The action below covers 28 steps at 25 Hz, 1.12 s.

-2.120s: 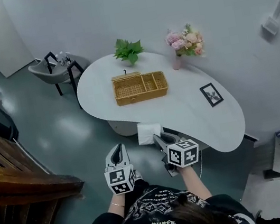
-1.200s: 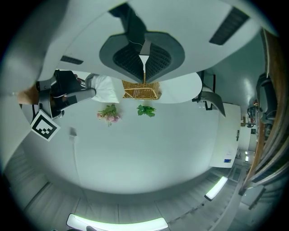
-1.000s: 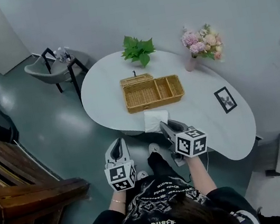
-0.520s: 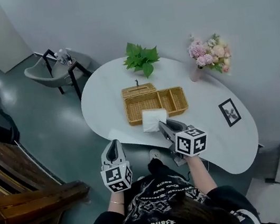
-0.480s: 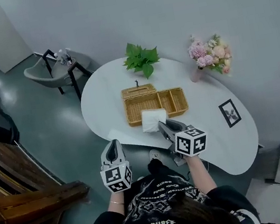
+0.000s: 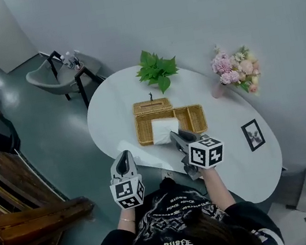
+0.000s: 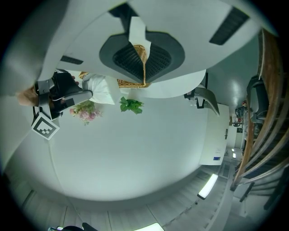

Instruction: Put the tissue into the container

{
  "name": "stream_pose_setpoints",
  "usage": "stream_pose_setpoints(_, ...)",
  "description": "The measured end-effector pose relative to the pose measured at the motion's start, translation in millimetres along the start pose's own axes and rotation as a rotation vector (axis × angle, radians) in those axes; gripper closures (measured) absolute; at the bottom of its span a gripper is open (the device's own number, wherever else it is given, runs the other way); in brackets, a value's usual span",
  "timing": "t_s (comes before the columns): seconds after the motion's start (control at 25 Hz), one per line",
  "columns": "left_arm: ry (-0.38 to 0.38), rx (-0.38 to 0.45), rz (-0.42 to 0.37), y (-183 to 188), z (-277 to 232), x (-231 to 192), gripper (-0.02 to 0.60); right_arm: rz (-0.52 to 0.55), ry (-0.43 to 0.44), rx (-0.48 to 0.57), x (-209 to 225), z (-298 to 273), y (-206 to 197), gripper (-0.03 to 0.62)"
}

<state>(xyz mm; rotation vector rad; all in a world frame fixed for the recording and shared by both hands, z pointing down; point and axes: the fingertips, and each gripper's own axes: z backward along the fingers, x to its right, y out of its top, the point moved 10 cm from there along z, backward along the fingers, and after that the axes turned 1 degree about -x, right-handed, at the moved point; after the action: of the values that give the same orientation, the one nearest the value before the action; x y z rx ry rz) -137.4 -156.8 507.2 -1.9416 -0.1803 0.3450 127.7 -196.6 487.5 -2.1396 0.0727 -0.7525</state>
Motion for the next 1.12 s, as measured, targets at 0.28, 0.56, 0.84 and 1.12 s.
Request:
stream_pose_setpoints(0.28,0.04,-0.003,0.02,2,-12,1,0.551,-0.017,0.037,-0.051,6,-27,13,0.51)
stream_pose_setpoints(0.56,0.078,0.003,0.025,4,-14,-1,0.551,-0.035,0.049,-0.124,9,-52,18,0.51)
stream_pose_setpoints(0.84,0.14,0.012,0.061,4,-7,-15,0.551,-0.043,0.03,-0.183,14,-73,15,0.51)
stream_pose_setpoints(1.12,0.184,0.015,0.083,-1,0,-23,0.551,-0.062,-0.041,-0.281,19,-93,15,0.508)
